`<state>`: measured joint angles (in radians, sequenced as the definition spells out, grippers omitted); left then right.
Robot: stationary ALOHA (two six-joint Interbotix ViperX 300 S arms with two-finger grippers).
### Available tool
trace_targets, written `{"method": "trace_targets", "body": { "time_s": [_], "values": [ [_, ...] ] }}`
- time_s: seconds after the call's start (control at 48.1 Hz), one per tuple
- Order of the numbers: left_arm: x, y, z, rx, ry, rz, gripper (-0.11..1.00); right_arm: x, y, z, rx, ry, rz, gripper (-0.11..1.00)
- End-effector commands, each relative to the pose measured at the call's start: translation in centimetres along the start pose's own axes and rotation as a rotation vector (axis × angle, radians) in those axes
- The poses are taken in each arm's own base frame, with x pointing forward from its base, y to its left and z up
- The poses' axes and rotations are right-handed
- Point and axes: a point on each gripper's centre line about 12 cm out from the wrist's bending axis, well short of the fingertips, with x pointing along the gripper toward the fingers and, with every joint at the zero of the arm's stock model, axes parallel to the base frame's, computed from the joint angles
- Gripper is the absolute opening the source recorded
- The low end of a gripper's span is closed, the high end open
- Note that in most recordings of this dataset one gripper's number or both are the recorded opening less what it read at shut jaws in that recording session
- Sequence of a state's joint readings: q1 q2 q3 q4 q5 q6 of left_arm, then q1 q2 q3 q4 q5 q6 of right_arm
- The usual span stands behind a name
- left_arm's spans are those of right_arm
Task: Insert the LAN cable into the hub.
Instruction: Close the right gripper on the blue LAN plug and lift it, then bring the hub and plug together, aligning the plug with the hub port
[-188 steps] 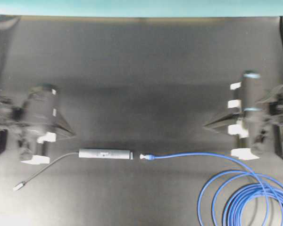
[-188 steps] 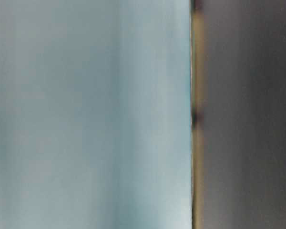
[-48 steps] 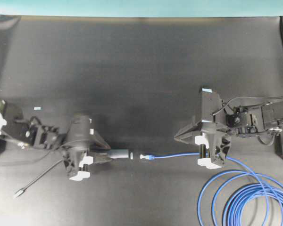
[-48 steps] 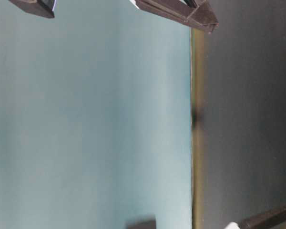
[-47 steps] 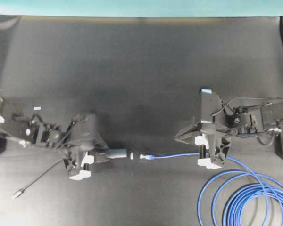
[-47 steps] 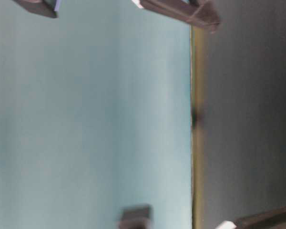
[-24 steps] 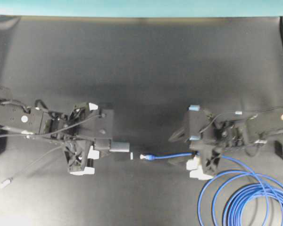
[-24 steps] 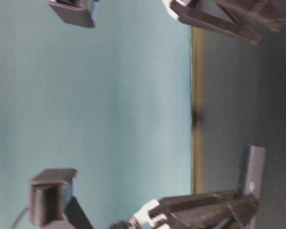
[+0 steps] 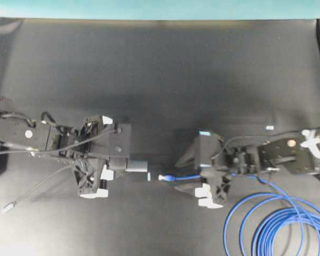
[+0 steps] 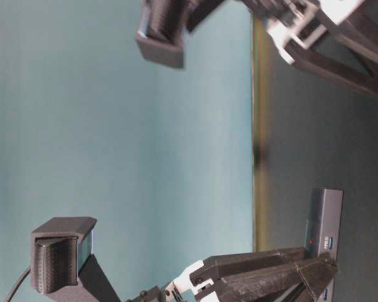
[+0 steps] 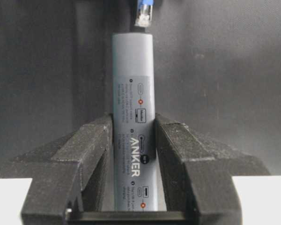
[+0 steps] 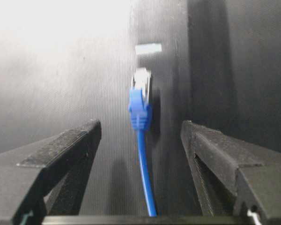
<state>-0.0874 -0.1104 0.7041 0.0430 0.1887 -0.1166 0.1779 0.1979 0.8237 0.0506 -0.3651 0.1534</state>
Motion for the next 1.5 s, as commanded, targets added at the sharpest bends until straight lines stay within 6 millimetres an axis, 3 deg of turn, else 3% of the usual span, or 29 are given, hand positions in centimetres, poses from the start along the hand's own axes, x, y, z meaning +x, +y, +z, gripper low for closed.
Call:
{"method": "trace_targets", "body": {
  "time_s": [0.0, 0.145, 0.229, 0.415, 0.706, 1.08, 1.475],
  "values": [
    [-0.6, 0.0, 1.0, -0.001, -0.035, -0.001, 0.29, 0.7, 0.2, 0.0, -0.009, -0.001, 0.004, 0.66],
    [-0.6, 0.0, 0.9, -0.003, -0.034, -0.001, 0.29, 1.6, 0.0, -0.8, -0.009, 0.025, -0.001, 0.64],
    [-0.6, 0.0, 0.9, -0.001, -0.031, -0.001, 0.29, 1.7, 0.0, -1.0, -0.008, 0.032, -0.003, 0.57],
    [-0.6, 0.0, 0.9, 0.017, -0.023, 0.001, 0.29, 1.7, 0.3, -0.5, -0.003, -0.018, 0.010, 0.12],
    [-1.3, 0.0, 2.5, 0.124, 0.119, 0.014, 0.29, 0.1, 0.8, 2.1, 0.030, -0.086, 0.025, 0.13],
    [0.1, -0.1, 3.5, 0.217, 0.198, 0.009, 0.29, -0.8, 0.4, 5.6, 0.042, -0.183, 0.023, 0.13],
    [0.2, 0.0, 3.5, 0.217, 0.200, 0.011, 0.29, -0.4, 0.4, 6.5, 0.043, -0.196, 0.022, 0.13]
  ]
}}
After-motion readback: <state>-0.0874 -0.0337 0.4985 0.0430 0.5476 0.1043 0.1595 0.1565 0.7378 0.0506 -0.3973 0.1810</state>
